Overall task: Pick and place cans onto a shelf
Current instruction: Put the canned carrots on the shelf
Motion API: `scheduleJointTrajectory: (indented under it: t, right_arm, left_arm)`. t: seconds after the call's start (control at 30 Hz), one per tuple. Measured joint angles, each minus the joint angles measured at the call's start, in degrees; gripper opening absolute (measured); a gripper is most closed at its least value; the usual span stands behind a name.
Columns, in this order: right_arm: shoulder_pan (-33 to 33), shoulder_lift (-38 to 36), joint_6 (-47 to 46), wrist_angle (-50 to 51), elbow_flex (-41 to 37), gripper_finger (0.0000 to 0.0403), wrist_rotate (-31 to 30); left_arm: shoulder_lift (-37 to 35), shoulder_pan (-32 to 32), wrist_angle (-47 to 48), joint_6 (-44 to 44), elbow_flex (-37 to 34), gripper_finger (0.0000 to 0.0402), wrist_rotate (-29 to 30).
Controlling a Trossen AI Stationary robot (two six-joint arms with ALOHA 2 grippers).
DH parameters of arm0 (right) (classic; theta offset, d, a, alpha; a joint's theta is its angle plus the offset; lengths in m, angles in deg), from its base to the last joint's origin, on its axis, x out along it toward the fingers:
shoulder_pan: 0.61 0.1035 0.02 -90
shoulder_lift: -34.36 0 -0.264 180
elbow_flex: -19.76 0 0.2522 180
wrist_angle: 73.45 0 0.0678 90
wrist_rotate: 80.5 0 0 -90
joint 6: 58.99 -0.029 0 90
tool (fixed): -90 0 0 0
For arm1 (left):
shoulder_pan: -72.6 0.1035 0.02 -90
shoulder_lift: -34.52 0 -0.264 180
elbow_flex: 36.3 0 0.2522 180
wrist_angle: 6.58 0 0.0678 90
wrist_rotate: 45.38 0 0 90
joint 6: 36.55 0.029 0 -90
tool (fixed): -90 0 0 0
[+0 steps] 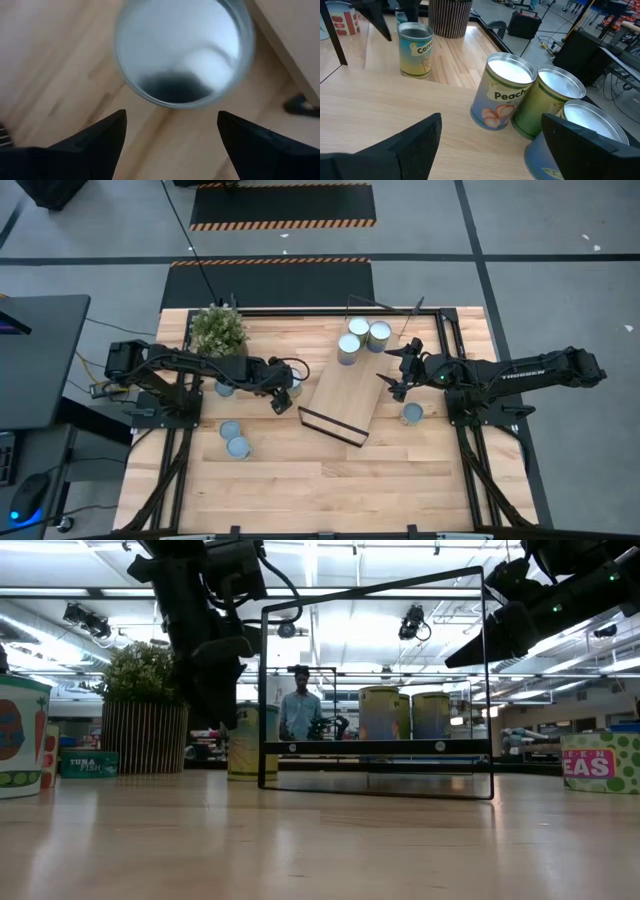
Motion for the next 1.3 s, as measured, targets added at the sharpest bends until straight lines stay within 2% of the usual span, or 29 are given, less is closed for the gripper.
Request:
scheduleJointTrajectory:
  t: [0.07, 0.17, 0.63, 0.97, 1.23, 1.3]
  right_arm:
    - [0.00, 0.00, -0.02, 0.00, 0.00, 0.0350, 0.02]
    - [-0.01, 0.00, -0.04, 0.02, 0.00, 0.0350, 0.02]
    - [0.00, 0.00, 0.09, 0.00, 0.00, 0.0350, 0.04]
    - [-0.01, 0.00, 0.09, 0.00, 0.00, 0.0350, 0.04]
    - [0.00, 0.00, 0.12, 0.00, 0.00, 0.0350, 0.05]
    - [0.00, -0.02, 0.13, 0.00, 0.00, 0.0350, 0.05]
  left_arm:
    - [0.00, 0.04, 0.09, -1.66, 0.00, 0.0319, 2.05]
    - [0.00, 0.14, 0.07, -1.15, 0.00, 0.0319, 2.02]
    - [0.00, 0.00, 0.00, -2.32, 0.00, 0.0320, -2.71]
    - [0.00, -0.33, -0.74, -2.59, 0.01, 0.0395, -3.77]
    - [0.00, -0.35, -0.94, -0.90, 0.01, 0.0397, -4.45]
    - [0.00, -0.42, -1.09, -2.83, 0.02, 0.0397, -4.52]
